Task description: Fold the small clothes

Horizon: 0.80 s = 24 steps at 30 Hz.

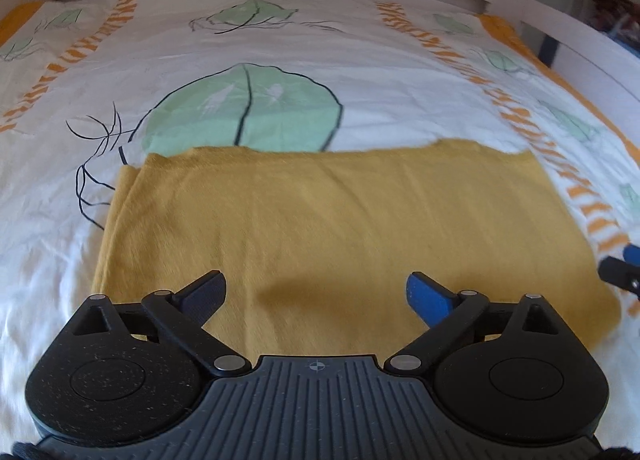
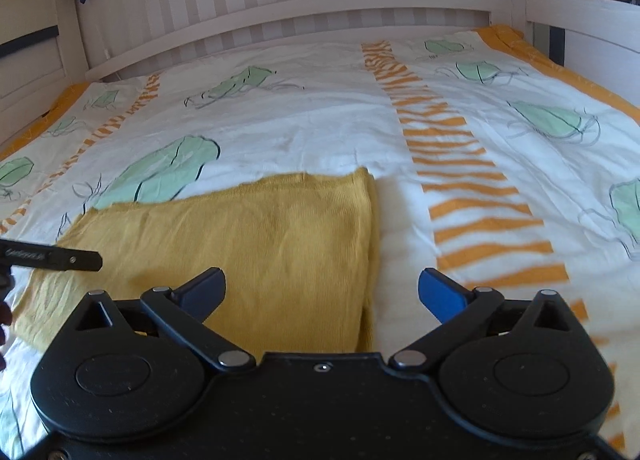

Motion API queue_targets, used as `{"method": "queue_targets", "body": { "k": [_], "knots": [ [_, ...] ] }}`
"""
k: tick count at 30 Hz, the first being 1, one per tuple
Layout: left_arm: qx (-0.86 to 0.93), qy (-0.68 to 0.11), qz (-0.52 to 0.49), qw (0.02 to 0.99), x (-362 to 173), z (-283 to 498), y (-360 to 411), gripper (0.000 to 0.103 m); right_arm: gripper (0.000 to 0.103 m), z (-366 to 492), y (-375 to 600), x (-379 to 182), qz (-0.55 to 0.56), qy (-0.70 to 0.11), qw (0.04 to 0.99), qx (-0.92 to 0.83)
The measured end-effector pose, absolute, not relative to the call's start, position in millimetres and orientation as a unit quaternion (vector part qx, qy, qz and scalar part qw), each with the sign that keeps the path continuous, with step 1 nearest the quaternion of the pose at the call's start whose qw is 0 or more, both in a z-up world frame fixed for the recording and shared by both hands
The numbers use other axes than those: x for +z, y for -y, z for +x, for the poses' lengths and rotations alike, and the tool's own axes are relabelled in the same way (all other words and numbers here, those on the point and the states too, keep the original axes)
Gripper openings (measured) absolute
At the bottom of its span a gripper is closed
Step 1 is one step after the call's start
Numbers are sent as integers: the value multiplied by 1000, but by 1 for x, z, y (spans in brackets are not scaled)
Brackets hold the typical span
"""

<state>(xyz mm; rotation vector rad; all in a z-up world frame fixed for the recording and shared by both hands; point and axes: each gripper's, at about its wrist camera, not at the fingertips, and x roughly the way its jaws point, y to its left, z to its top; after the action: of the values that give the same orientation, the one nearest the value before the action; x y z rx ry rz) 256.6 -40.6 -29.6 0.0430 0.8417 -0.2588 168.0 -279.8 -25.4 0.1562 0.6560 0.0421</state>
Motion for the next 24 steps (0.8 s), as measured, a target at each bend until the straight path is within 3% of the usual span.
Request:
{"method": "queue_targets", "body": {
  "k": [7,24],
  "knots": [
    [-112,-433,42,894,-55,229,58,98,103,145,281,-47,66,-361,930,19],
    [-77,-349,48,933,-73,201,64,103,103,127,274,-70,41,-338,940,8]
  ]
}}
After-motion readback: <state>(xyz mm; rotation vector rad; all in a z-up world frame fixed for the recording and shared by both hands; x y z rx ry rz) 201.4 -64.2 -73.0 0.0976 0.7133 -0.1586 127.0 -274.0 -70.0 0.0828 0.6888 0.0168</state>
